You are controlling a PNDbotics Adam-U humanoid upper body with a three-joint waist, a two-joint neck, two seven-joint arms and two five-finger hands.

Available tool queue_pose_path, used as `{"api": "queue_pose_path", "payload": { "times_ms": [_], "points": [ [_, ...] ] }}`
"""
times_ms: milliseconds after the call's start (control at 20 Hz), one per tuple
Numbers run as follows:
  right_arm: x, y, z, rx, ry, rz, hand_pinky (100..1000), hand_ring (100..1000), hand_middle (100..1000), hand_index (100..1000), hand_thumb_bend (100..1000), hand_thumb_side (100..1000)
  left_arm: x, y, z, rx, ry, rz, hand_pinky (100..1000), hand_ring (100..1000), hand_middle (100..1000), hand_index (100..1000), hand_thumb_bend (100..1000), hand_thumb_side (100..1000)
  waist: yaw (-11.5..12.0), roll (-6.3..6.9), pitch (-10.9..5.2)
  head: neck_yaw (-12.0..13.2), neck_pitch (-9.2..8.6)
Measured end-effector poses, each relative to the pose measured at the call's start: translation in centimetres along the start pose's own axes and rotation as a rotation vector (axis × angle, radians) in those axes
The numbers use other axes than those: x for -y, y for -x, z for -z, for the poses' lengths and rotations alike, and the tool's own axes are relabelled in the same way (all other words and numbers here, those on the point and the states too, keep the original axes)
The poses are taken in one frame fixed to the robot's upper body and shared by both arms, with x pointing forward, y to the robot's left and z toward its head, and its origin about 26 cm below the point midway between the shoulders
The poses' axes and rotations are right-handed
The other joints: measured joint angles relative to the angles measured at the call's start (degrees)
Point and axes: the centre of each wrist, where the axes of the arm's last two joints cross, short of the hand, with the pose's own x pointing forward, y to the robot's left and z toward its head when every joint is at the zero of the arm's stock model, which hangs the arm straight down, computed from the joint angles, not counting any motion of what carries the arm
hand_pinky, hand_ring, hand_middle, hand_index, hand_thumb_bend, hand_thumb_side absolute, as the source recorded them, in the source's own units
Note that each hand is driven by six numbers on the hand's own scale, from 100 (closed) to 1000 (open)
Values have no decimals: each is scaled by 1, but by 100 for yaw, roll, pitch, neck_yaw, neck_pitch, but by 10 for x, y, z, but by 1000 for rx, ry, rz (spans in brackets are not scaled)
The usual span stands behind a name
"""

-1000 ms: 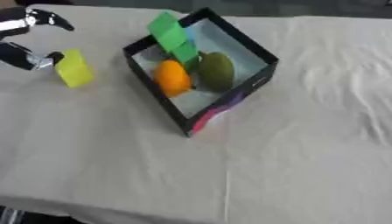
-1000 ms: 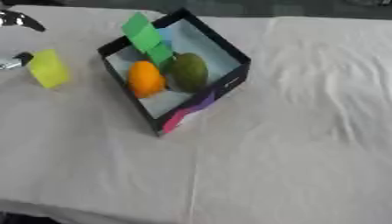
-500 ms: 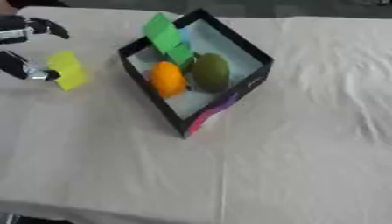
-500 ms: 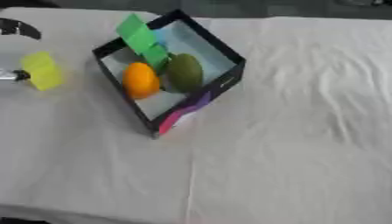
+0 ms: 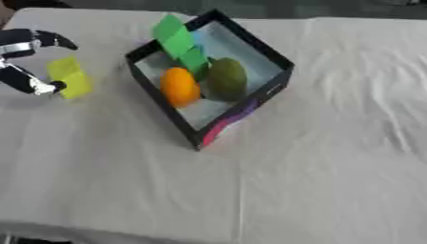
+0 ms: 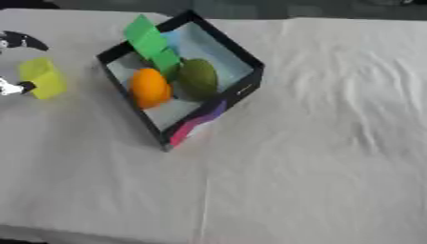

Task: Pick up objects on the table and place them in the box.

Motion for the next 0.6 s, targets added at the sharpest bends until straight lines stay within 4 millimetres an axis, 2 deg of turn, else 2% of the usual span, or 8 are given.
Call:
{"api": "queue_pose_path", "payload": {
  "times_ms": [100, 250, 400, 600],
  "points": [
    [0, 0, 0, -1, 0, -2, 1000, 683, 662, 882, 100, 693, 0, 1, 0, -9, 2, -9, 1000, 971, 893, 971, 226, 278, -6, 0, 0, -1, 0],
    [1, 1, -1, -6, 3, -7, 1000, 682, 661, 881, 100, 698, 2, 1, 3, -16, 5, -24, 1000, 973, 895, 984, 180, 427, -5, 2, 0, -25, 1],
    [2, 2, -2, -14, 10, -11, 1000, 681, 660, 881, 100, 700, 1, 3, 3, -26, 5, -22, 1000, 973, 895, 984, 178, 491, 7, 2, 0, -67, 8],
    [3, 2, -2, -15, 14, -11, 1000, 680, 659, 880, 100, 698, 2, 4, 2, -33, 12, -4, 1000, 973, 892, 979, 142, 637, 9, 3, 0, -91, 10]
  ]
}}
